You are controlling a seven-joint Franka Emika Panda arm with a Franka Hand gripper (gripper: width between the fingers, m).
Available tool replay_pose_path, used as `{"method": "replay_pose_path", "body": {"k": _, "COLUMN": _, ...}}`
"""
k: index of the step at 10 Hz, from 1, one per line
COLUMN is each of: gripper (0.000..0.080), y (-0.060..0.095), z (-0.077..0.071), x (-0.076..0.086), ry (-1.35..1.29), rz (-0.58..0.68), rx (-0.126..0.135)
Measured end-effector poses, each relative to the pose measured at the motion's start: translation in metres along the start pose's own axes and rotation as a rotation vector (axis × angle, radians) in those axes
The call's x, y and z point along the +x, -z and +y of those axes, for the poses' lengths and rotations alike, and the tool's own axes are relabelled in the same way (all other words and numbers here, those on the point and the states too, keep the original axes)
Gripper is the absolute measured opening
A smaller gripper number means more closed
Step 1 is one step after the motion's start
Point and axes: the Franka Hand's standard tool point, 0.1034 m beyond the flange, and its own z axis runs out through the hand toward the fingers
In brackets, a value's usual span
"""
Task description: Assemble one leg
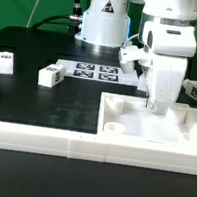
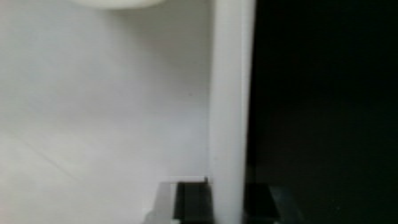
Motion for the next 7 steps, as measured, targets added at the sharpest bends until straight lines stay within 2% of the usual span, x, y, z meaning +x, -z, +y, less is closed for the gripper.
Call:
{"method": "replay_pose_path", "body": {"k": 3, "gripper": 0.0058, "y": 0.0001, "z": -0.0001, "x": -0.0002, "ry": -0.015, "rz": -0.003, "rx": 0.004}}
{"method": "replay_pose_path", "body": {"k": 4, "gripper": 0.0121, "y": -0.0003, "z": -0.0003, "x": -0.0003, "ry": -0.015, "rz": -0.003, "rx": 0.005}}
{"method": "replay_pose_path", "body": {"k": 5, "gripper": 0.0121, "y": -0.0004, "z": -0.0004, "x": -0.0005, "ry": -0.016, "rz": -0.003, "rx": 0.005}}
{"method": "replay_pose_path", "body": {"k": 6, "gripper": 0.0348, "y": -0.0006, "z": -0.0004, "x": -0.0006, "ry": -0.016, "rz": -0.003, "rx": 0.005}}
{"method": "replay_pose_path", "body": {"k": 7, "gripper": 0.0348, "y": -0.0007, "z": -0.0005, "x": -0.0008, "ry": -0.016, "rz": -0.003, "rx": 0.006}}
